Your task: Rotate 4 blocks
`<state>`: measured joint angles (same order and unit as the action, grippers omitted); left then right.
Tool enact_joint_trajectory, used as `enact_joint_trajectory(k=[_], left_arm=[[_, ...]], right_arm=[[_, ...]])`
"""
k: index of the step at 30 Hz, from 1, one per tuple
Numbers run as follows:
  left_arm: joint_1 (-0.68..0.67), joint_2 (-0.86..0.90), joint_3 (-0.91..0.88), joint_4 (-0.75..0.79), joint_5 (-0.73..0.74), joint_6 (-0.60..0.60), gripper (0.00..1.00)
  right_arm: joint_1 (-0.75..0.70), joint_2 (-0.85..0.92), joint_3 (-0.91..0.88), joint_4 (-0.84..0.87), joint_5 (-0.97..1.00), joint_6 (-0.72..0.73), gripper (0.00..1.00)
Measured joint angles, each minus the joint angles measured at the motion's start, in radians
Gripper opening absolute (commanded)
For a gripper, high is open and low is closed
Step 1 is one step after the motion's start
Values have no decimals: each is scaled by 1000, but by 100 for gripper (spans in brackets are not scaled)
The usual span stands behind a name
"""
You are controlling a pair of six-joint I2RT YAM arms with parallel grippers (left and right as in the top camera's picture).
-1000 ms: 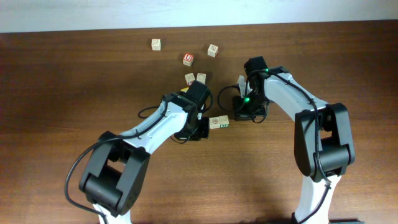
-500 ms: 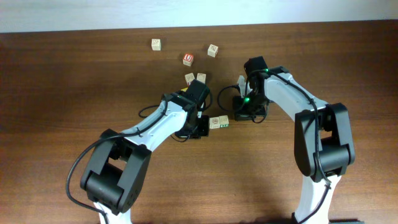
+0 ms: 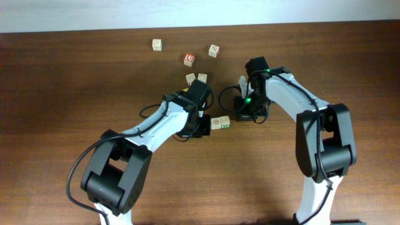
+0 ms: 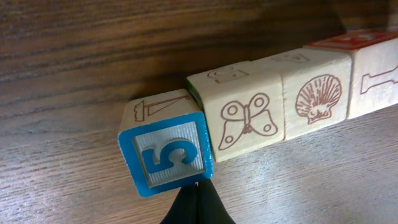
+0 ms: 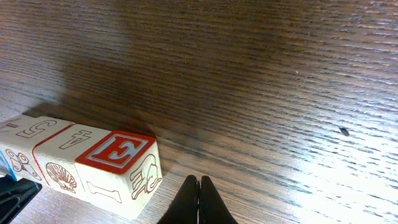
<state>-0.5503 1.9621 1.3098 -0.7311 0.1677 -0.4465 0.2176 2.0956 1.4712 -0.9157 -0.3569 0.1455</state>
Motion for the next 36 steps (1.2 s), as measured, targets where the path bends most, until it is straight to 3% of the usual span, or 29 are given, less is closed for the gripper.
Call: enact_joint_trajectory(k=[9,13,18,22,29,36], left_arm=[[0,0,0,2,-3,0,0],[6,2,146,-177,-27,19,0],[144,-61,280,-262,-29,18,0],[220,-62,164,-269,-5,15,0],[222,-62,-50,-42,114,-27,0],[181,-62,-91,113,124,-53,0]], right_arm=[[0,0,0,0,0,0,5],[0,0,0,0,0,0,4],[0,0,0,1,0,0,4],[0,0,0,3,-19,5,4],[33,0,0,19,-45,43,4],[54,0,0,21,-37,42,5]])
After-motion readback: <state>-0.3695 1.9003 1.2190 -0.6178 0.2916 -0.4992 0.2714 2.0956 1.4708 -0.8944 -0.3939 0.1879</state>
